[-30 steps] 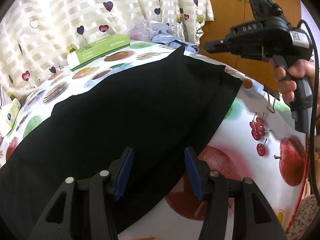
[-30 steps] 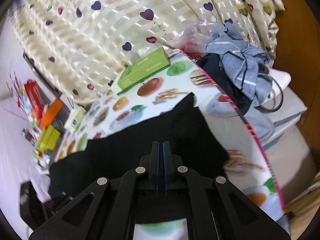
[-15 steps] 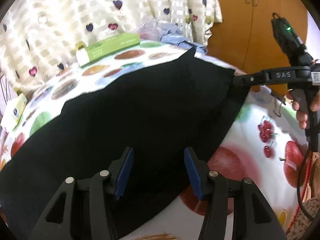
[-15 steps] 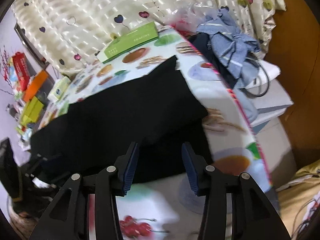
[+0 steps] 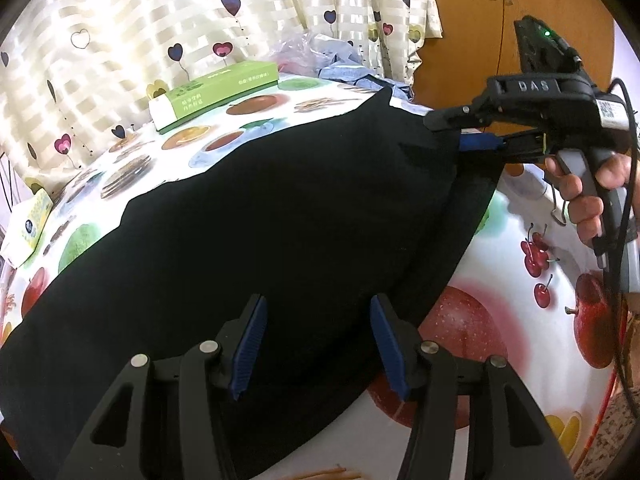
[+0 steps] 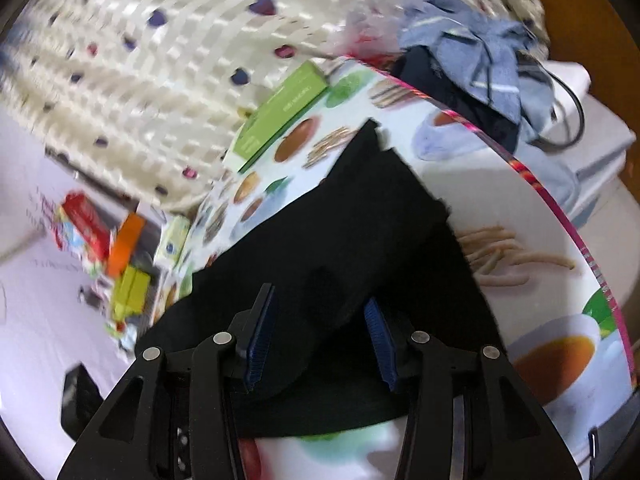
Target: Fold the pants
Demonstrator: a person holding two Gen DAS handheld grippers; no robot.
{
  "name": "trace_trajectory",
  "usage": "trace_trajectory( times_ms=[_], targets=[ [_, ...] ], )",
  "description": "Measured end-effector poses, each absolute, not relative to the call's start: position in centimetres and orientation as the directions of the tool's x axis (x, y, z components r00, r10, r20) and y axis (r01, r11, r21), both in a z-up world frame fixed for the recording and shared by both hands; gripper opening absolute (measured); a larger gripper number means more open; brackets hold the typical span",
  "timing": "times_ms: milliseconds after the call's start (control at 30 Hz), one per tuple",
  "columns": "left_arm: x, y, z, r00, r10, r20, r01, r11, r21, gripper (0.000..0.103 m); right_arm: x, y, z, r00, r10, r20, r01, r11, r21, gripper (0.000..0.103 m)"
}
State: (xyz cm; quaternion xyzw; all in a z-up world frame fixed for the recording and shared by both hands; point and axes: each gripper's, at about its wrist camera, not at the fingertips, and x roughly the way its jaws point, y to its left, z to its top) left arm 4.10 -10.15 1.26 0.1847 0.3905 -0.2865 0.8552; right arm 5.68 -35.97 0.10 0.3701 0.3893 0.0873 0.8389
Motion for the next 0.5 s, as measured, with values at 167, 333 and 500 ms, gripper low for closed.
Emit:
trace_trajectory(
  times_ms=[167,333,500],
  targets=[
    [4.2,-10.1,1.2,0.532,-0.346,-0.773,0.631,0.771,0.089,0.057,6.3,-36.8,0.5,0.709,0.374,-0.598,0.211,0.697,0.685,0.035],
    [4.4,-10.3,1.1,0.525,-0.345,-0.778,0.631,0.771,0.084,0.057,6.8,-36.7,0.9,0.714,0.415,-0.564,0.183,0.667,0.723,0.005],
    [4.4,-10.5,1.2,0.525,-0.338,-0.781,0.639,0.763,0.099,0.057,6.4,-36.6,3.9,0.766,0.432,-0.476,0.092,0.659,0.746,0.005]
  ],
)
